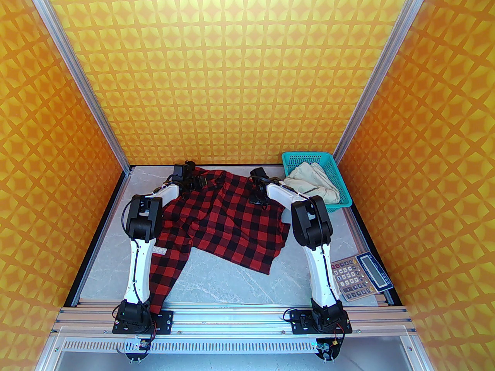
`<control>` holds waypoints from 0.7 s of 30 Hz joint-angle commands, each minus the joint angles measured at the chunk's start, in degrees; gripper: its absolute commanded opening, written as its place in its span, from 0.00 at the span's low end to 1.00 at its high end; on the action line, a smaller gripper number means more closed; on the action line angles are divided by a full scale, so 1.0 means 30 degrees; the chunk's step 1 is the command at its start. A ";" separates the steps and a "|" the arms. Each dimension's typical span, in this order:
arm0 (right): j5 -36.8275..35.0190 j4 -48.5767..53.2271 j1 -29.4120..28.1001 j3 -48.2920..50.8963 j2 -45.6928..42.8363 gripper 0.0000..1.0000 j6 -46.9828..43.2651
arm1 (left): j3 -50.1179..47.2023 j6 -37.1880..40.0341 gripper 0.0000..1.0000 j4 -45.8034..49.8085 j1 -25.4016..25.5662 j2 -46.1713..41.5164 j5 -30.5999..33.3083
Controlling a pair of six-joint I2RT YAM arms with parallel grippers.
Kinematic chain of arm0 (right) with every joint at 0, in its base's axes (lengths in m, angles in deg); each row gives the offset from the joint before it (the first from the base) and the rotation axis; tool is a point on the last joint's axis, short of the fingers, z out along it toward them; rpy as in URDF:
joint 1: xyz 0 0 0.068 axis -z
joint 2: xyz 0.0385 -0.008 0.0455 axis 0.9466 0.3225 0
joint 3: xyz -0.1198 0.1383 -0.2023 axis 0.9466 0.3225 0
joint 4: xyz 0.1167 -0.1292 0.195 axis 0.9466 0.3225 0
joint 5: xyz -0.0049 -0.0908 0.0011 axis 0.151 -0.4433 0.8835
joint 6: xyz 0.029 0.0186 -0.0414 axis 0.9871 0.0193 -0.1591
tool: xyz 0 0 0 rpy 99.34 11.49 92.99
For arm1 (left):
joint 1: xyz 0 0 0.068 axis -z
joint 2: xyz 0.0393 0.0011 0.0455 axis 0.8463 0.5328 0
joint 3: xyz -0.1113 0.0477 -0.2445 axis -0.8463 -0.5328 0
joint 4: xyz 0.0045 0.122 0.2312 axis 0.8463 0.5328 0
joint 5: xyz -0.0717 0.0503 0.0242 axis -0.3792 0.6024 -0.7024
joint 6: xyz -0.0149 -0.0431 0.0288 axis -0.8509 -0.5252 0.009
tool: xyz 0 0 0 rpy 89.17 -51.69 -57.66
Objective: Fold and stack the mixed laundry pile
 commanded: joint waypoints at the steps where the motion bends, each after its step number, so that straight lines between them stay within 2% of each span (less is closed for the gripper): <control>1: 0.0251 0.0632 0.0068 -0.0348 -0.0280 0.45 -0.0314 | 0.1364 0.1493 0.38 -0.0533 -0.0185 -0.1155 -0.0517; 6: 0.0546 -0.0685 0.0052 0.3234 -0.4254 0.46 0.0105 | -0.1748 0.2826 0.45 0.0820 -0.0137 -0.5652 -0.0382; 11: 0.0453 -0.1888 -0.0269 0.8320 -0.8207 0.46 0.0725 | -0.8836 0.2265 0.46 0.1605 -0.0021 -1.1190 0.0460; 16: 0.0089 -0.1900 -0.1996 1.1101 -0.9917 0.46 0.0958 | -1.4895 0.2296 0.47 0.3940 -0.0015 -1.5905 0.2492; 19: 0.0192 -0.1917 -0.3123 1.1808 -1.0090 0.45 0.0902 | -1.7728 0.1993 0.59 0.4945 -0.0518 -1.7790 0.3848; 21: 0.0274 -0.2026 -0.3377 1.2022 -0.9912 0.45 0.1003 | -1.9048 0.1948 0.62 0.5160 -0.1386 -1.8219 0.4131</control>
